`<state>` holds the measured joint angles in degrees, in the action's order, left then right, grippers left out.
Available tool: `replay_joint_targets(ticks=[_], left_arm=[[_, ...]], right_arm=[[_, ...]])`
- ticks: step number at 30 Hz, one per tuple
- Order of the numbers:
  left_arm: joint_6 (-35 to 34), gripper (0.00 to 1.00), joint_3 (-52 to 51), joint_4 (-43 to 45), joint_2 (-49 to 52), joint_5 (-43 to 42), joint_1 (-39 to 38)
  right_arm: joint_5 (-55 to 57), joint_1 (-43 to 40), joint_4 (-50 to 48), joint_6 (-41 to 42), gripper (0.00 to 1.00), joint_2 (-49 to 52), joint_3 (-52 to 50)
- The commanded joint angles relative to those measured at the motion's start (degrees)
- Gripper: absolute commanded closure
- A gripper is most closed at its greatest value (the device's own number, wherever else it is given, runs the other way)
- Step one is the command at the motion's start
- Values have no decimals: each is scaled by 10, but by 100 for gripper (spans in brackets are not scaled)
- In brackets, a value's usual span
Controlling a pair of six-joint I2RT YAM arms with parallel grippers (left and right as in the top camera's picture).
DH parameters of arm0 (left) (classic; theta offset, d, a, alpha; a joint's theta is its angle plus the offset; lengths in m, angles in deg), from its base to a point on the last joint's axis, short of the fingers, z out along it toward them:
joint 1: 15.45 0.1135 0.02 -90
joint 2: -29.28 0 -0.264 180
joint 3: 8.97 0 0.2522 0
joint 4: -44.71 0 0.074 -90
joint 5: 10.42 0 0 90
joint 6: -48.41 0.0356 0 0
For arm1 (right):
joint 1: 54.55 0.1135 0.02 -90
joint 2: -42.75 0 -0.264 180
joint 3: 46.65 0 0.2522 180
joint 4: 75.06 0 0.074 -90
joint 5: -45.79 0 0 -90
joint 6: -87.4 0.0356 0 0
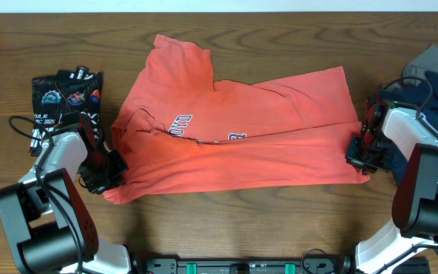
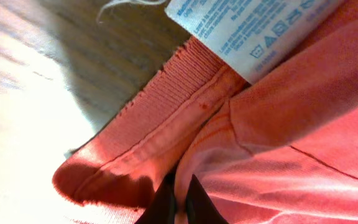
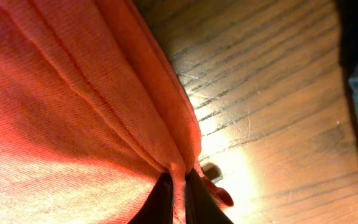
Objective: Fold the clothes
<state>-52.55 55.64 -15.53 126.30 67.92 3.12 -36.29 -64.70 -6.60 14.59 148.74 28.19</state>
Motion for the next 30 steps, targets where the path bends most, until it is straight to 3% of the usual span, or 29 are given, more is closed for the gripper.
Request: replay_joint_targets(ticks=[1, 2, 3, 4, 5, 6, 7, 12, 17, 23, 30], left_arm=[[-8, 89, -7, -11, -40, 18, 4], [-8, 83, -6, -13, -54, 18, 3], [-8, 62, -5, -14, -66, 16, 2], [-8, 50, -3, -15, -82, 15, 2], [-8, 27, -1, -15, -97, 8, 1], [-8, 14, 3, -14, -111, -4, 0], [-7, 2, 9, -11, -127, -22, -2], [24, 2, 39, 91, -189, -87, -30], [23, 2, 75, 213, -167, -89, -86], [39, 2, 225, 222, -20, -88, -136], [58, 2, 410, 225, 184, -87, -139]], right_arm=[[-8, 4, 2, 14, 88, -20, -1], [-9, 3, 2, 14, 85, -33, 6], [-9, 3, 3, 14, 80, -45, 13], [-9, 3, 4, 14, 65, -61, 23], [-10, 3, 4, 12, 49, -73, 31], [-13, 4, 4, 11, 37, -89, 41], [-17, 4, 4, 7, 31, -100, 49], [-75, 4, 2, -46, 28, -156, 68], [-106, 5, 15, -49, 28, -172, 68], [-129, 7, 29, -49, 28, -172, 66], [-129, 12, 38, -48, 28, -172, 66]])
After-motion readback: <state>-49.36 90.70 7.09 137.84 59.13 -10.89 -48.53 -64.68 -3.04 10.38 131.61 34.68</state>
